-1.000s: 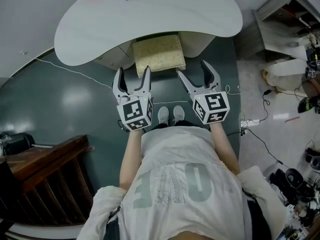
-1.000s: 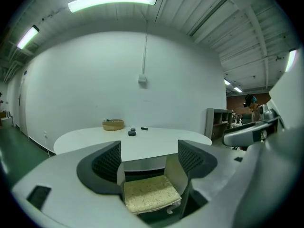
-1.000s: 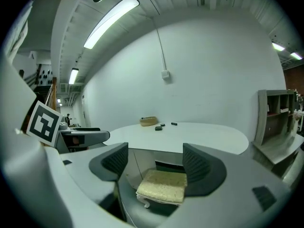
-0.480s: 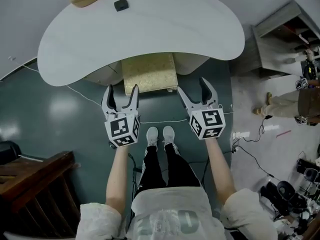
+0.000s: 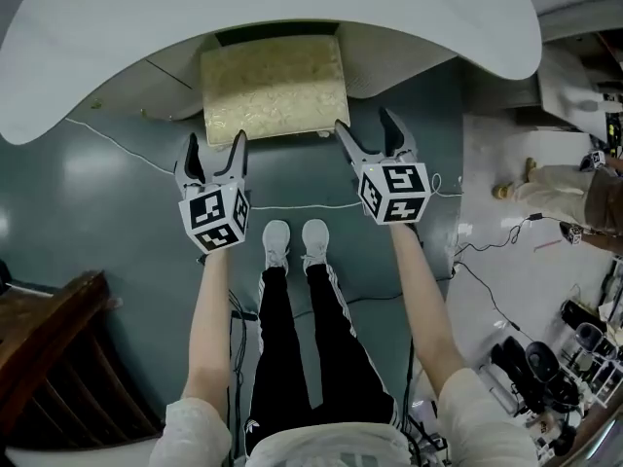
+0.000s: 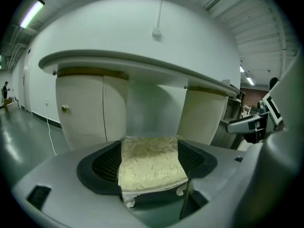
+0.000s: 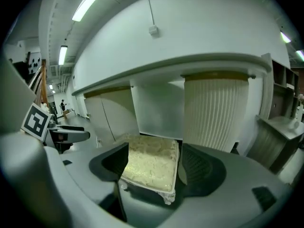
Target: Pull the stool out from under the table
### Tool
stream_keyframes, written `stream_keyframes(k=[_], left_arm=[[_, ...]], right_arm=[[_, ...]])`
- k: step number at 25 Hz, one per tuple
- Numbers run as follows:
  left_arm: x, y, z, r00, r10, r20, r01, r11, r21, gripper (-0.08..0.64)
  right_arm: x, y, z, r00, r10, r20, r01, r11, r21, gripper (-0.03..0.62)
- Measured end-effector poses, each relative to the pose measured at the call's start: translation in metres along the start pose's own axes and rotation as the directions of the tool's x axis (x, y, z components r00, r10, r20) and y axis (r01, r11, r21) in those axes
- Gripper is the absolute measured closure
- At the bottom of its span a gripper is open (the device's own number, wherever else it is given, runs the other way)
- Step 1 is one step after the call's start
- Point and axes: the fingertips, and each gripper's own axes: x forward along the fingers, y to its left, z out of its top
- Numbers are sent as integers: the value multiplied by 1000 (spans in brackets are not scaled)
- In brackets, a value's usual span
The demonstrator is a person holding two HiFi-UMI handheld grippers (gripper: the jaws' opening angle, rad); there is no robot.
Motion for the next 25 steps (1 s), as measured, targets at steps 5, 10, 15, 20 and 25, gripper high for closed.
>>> stream_keyframes(k=[5,10,15,20,25], left_arm=[[25,15,-71,999,-11,-41,13,999,40,213],[52,34,-136,995,26,-96,-22,999,42,206],[74,52,-183,988,64,-143,-60,998,35,198],[93,66,-221,977,85,-193,-82,996,25,190],[107,74,-253,967,75,-244,-71,997,23,189]], right_arm=[[40,-16,-67,999,-25,-48,25,1000,-1,247],[75,-23,-126,994,-7,-109,1,999,-52,247],[88,-26,-184,983,-25,-182,15,998,-58,247],[103,-33,-226,968,-40,-246,24,997,-71,247],[121,-39,-257,956,-59,-288,46,998,-53,245]])
